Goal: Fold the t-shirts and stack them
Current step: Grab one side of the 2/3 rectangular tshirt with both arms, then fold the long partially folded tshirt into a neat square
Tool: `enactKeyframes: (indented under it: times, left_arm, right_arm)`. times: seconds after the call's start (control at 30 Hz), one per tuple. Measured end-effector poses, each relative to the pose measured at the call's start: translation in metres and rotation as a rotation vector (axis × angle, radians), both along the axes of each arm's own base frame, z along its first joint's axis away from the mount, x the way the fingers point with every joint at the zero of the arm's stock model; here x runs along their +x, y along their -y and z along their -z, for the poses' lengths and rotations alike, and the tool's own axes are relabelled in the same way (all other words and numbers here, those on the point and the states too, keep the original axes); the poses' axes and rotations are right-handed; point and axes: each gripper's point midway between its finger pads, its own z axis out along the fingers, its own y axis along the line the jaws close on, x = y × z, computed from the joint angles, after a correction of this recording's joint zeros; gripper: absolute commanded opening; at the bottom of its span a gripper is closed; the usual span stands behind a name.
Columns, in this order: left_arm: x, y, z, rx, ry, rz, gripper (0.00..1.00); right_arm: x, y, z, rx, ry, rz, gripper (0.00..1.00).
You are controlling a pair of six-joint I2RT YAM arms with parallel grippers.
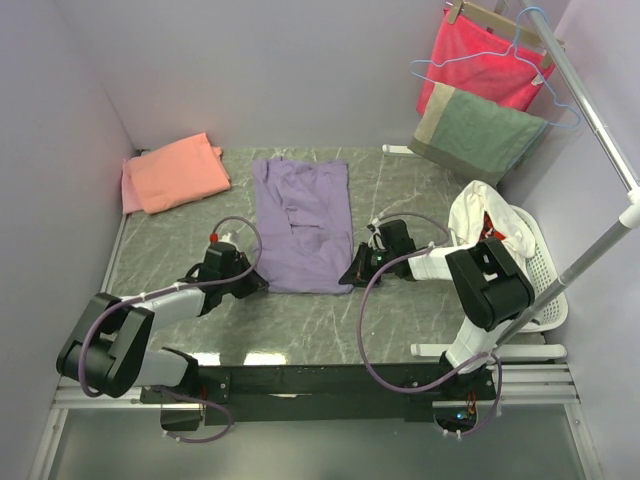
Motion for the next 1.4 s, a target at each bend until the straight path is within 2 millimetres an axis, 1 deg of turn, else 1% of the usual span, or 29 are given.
enactKeyframes:
  times: [0.17,0.23,0.3,0.43,0.53,0.63,0.77,0.8,0.87,0.93,1.0,1.07,1.17,1.23,1.27,1.33,1.4]
  left_arm:
    - [-0.001,-0.001,0.0,0.01,-0.007,0.003,0.01]
    - [-0.007,-0.003,-0.002,0.017,-0.022,0.003,0.01]
    - [-0.013,-0.006,-0.006,0.02,-0.034,0.005,0.01]
    - [-0.029,-0.003,-0.024,-0.014,-0.019,0.028,0.01]
    - [-0.045,0.0,-0.037,-0.047,-0.012,0.044,0.01]
    - [-0.063,0.004,-0.043,-0.072,-0.02,0.063,0.01]
    - [-0.093,0.018,-0.052,-0.107,-0.044,0.112,0.01]
    - [-0.099,0.02,-0.053,-0.11,-0.047,0.117,0.01]
    - [-0.107,0.02,-0.058,-0.098,-0.054,0.114,0.01]
    - [-0.104,0.017,-0.065,-0.075,-0.047,0.09,0.01]
    - [-0.093,0.015,-0.08,-0.054,-0.02,0.062,0.01]
    - [-0.079,0.016,-0.098,-0.036,0.017,0.034,0.01]
    - [-0.053,0.018,-0.12,0.013,0.07,-0.002,0.01]
    - [-0.036,0.02,-0.126,0.058,0.092,-0.018,0.01]
    - [-0.028,0.021,-0.127,0.08,0.1,-0.021,0.01]
    - [-0.013,0.023,-0.128,0.121,0.107,-0.027,0.01]
    - [0.007,0.023,-0.129,0.149,0.116,-0.037,0.01]
  right_arm:
    - [-0.001,0.001,0.0,-0.005,0.003,0.003,0.0]
    - [-0.004,0.005,-0.001,-0.017,0.01,0.007,0.0]
    - [-0.011,0.01,-0.002,-0.032,0.011,0.011,0.0]
    - [-0.032,0.018,-0.006,-0.043,0.002,0.005,0.0]
    - [-0.049,0.02,-0.017,-0.035,0.019,-0.012,0.0]
    - [-0.066,0.018,-0.026,-0.025,0.04,-0.038,0.0]
    - [-0.094,0.016,-0.038,-0.016,0.056,-0.077,0.0]
    - [-0.099,0.015,-0.042,-0.011,0.057,-0.082,0.0]
    - [-0.103,0.015,-0.053,0.003,0.079,-0.085,0.02]
    - [-0.102,0.016,-0.063,0.006,0.105,-0.073,0.03]
    - [-0.097,0.015,-0.072,0.001,0.118,-0.066,0.03]
    - [-0.087,0.013,-0.085,-0.009,0.138,-0.058,0.03]
    - [-0.064,0.006,-0.108,-0.019,0.2,-0.046,0.02]
    - [-0.046,0.001,-0.12,-0.029,0.23,-0.037,0.02]
    - [-0.037,-0.001,-0.123,-0.037,0.241,-0.034,0.02]
    - [-0.02,0.0,-0.124,-0.057,0.246,-0.016,0.02]
    - [0.0,0.001,-0.124,-0.081,0.244,-0.003,0.01]
